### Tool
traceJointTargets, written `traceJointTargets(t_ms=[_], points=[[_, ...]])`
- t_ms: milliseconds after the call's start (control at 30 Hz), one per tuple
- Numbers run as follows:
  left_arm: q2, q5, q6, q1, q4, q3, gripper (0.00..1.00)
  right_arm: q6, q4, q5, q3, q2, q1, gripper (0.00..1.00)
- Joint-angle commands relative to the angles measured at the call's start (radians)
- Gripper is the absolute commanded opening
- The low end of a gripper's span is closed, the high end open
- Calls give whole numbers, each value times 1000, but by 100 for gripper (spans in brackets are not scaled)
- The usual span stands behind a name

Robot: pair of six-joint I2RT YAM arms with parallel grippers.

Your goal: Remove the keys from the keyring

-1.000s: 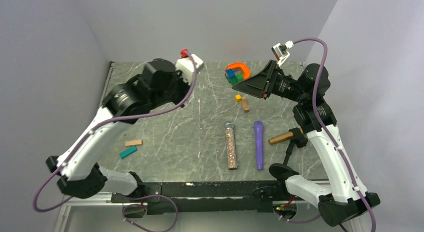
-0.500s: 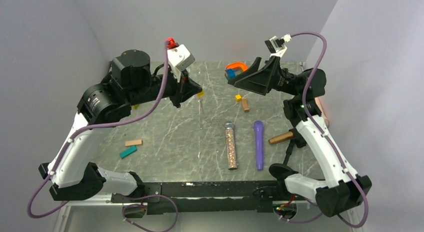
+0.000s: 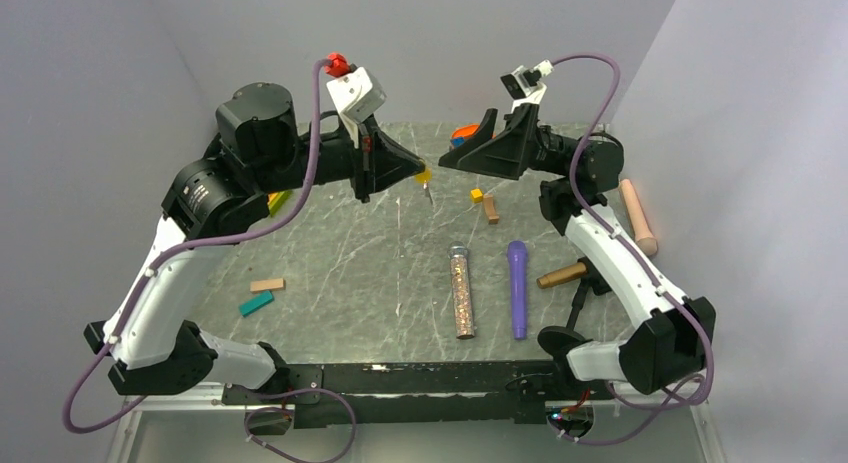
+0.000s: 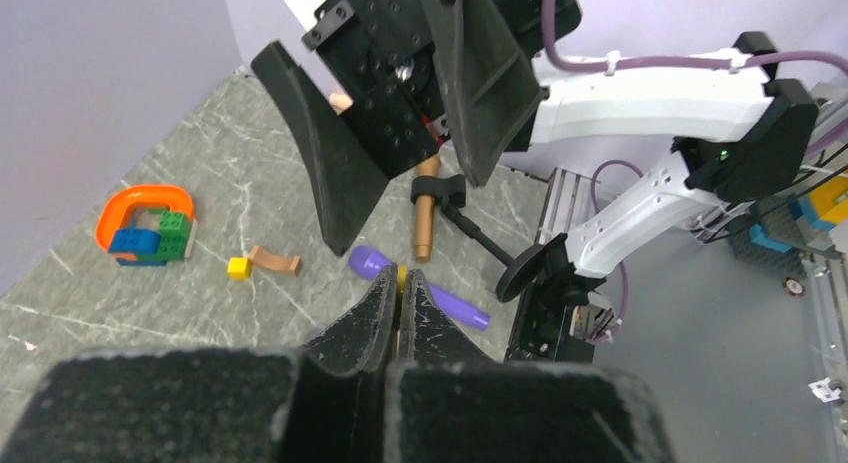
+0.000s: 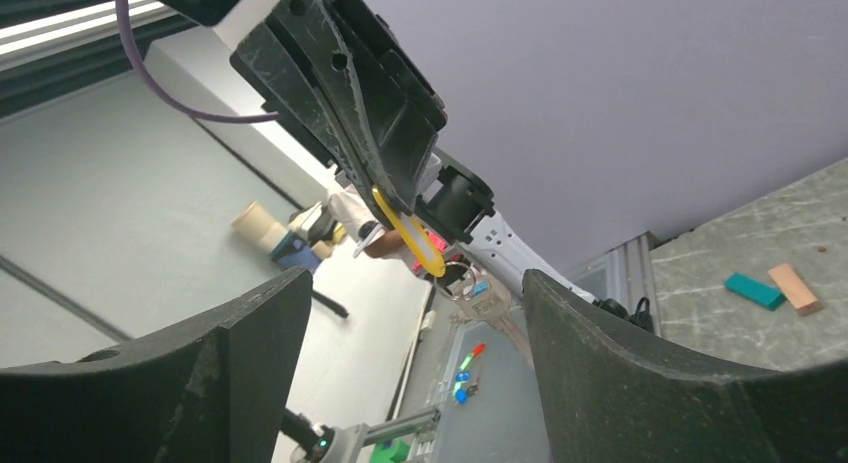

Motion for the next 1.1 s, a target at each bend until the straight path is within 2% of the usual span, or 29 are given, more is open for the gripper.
traceJointTargets(t_ms=[0,267,800,1067], points=[[3,90,-50,29,118,38,0,71,171,-9,46,26,29,79],[7,147,-97,80,204,30,0,209,358,1,79,104,50,70],[26,195,-161,132,316,30,0,316,488,60,138,188,65,56],[22,194,-183,142,361,17,0,314,488,93,155,204,77,52]])
